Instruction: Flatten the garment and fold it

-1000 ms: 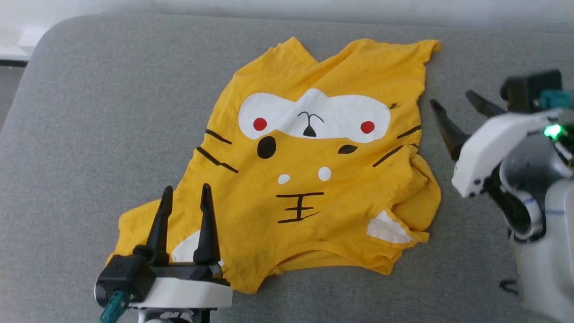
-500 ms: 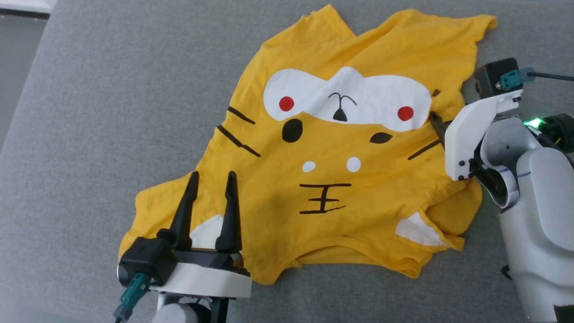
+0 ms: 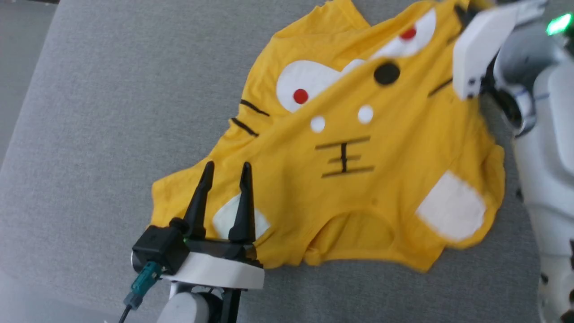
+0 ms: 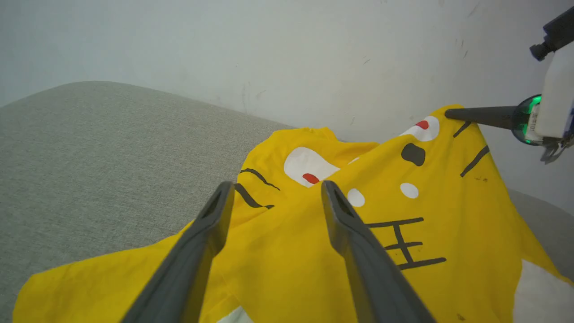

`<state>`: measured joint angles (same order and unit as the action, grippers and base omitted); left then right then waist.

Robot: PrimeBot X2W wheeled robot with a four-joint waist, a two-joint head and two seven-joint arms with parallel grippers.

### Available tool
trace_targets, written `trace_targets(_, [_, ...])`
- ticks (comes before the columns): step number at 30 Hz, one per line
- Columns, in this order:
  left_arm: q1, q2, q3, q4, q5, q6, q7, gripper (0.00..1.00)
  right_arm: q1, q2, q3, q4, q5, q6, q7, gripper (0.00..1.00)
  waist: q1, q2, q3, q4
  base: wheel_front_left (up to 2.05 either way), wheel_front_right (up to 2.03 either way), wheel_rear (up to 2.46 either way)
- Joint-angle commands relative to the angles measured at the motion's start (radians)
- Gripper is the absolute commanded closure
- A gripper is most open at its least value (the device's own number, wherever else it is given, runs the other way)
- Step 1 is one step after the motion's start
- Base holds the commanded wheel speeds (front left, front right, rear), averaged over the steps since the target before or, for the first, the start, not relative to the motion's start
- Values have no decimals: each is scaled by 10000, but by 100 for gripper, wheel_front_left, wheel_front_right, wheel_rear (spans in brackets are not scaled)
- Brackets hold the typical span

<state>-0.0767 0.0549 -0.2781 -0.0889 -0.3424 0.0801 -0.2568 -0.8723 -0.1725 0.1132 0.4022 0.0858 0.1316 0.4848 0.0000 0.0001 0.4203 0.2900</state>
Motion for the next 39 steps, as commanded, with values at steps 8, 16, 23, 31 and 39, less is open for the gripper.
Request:
trace_targets(8, [-560,-46,-630,224,-406,14,-49,0,-1509,-176,467,1225,-158,-9,-1166,77,0,-1,468,856,0,0,0])
trace_targets(16, [-690,-46,-764,354,-512,160,-49,0,-1586,142,831,3046,-56,-9,-1441,0,0,-1,460,804,0,0,0])
trace_targets(23, [-544,-47,-528,492,-358,159,-49,0,-1422,-22,1540,2375,1164,-9,-1433,0,0,-1,-169,144,0,0,0])
trace_targets(31, [-62,-47,-48,479,-80,85,-49,0,1113,-1210,63,-809,2073,-9,-949,0,0,-1,-963,-492,0,0,0])
trace_targets(39, [272,-47,41,431,22,-96,-49,0,5024,-918,-2047,-3388,1555,-9,645,0,0,-1,-1105,-543,0,0,0])
